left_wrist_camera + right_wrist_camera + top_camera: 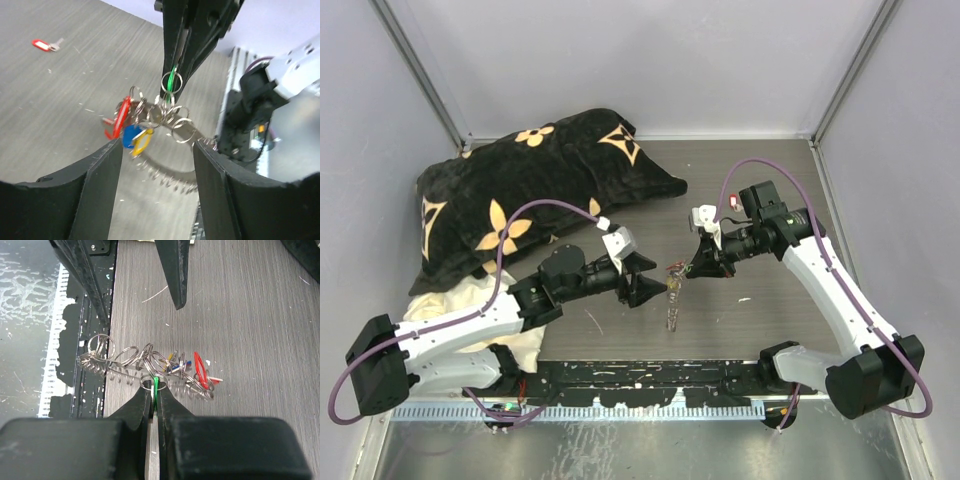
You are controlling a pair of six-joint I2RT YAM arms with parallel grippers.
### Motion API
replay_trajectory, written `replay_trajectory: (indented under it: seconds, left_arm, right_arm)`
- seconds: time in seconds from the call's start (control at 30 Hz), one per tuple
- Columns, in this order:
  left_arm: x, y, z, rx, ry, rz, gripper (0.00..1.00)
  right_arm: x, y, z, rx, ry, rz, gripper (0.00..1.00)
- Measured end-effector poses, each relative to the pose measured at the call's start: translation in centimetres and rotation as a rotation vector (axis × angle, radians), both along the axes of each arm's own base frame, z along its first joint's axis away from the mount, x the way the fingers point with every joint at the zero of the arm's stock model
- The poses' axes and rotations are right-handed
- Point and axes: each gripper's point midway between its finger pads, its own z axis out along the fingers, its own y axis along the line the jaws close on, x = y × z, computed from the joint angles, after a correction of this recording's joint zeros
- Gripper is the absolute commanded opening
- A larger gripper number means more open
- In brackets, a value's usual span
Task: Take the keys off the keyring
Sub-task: Remove the key from the keyring.
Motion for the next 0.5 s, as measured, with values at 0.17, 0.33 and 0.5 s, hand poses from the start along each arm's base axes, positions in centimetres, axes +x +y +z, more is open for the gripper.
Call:
replay_trajectory:
  seconds: [0.17, 0.33, 0.5]
  left_arm:
    - [0.3, -0.8, 2.0, -0.08, 0.199, 0.054, 0.61]
    - [1.0, -0.7, 3.2, -0.131, 0.353, 0.149, 0.61]
    - [1.0, -0.8, 3.3, -0.128, 0.461, 0.228, 0.61]
  right_arm:
    - [0.3, -0.1, 0.0, -0.006, -0.005, -0.024, 0.01]
    - [0.9, -0.1, -0.1, -0.011, -0.008, -0.052, 0.01]
    - [1.1, -0.1, -0.2, -0.017, -0.004, -0.068, 0.01]
